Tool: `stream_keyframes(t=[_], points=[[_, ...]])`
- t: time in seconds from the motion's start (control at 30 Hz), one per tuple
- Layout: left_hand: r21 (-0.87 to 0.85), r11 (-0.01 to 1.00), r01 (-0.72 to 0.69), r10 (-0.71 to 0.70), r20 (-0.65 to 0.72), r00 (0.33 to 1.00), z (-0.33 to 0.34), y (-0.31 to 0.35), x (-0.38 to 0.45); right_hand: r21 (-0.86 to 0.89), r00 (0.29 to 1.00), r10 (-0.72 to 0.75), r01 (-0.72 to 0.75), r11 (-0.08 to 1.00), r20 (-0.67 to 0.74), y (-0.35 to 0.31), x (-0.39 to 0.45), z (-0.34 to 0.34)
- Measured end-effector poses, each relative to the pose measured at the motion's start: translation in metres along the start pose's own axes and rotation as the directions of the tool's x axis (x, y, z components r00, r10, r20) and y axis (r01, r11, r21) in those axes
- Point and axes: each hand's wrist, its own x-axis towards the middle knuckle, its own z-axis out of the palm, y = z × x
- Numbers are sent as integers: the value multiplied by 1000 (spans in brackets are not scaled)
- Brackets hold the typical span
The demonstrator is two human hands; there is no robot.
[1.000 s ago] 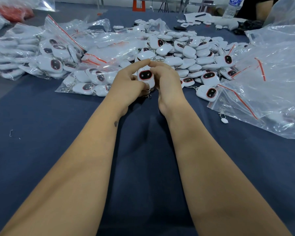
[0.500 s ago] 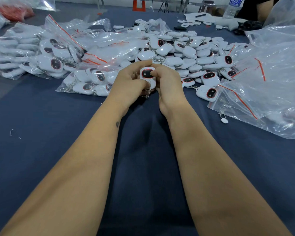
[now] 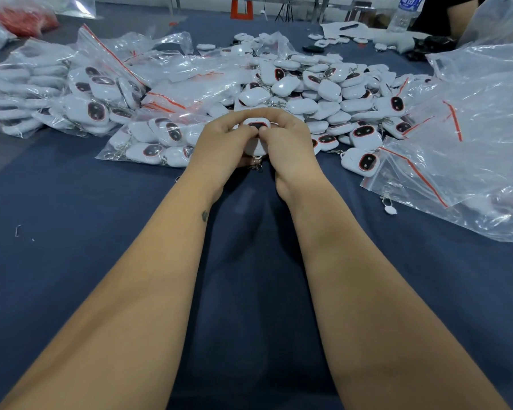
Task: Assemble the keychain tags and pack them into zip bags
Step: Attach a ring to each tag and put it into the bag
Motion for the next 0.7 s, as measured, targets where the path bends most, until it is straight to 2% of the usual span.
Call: stream_keyframes(t=[0.53, 0.7], points=[[98, 995, 3, 6, -90, 996, 1, 1, -1, -36, 998, -44, 46, 998, 51, 1, 0, 1], [81, 997, 2, 7, -102, 995, 2, 5, -5, 33, 997, -41, 39, 999, 59, 0, -1, 1]])
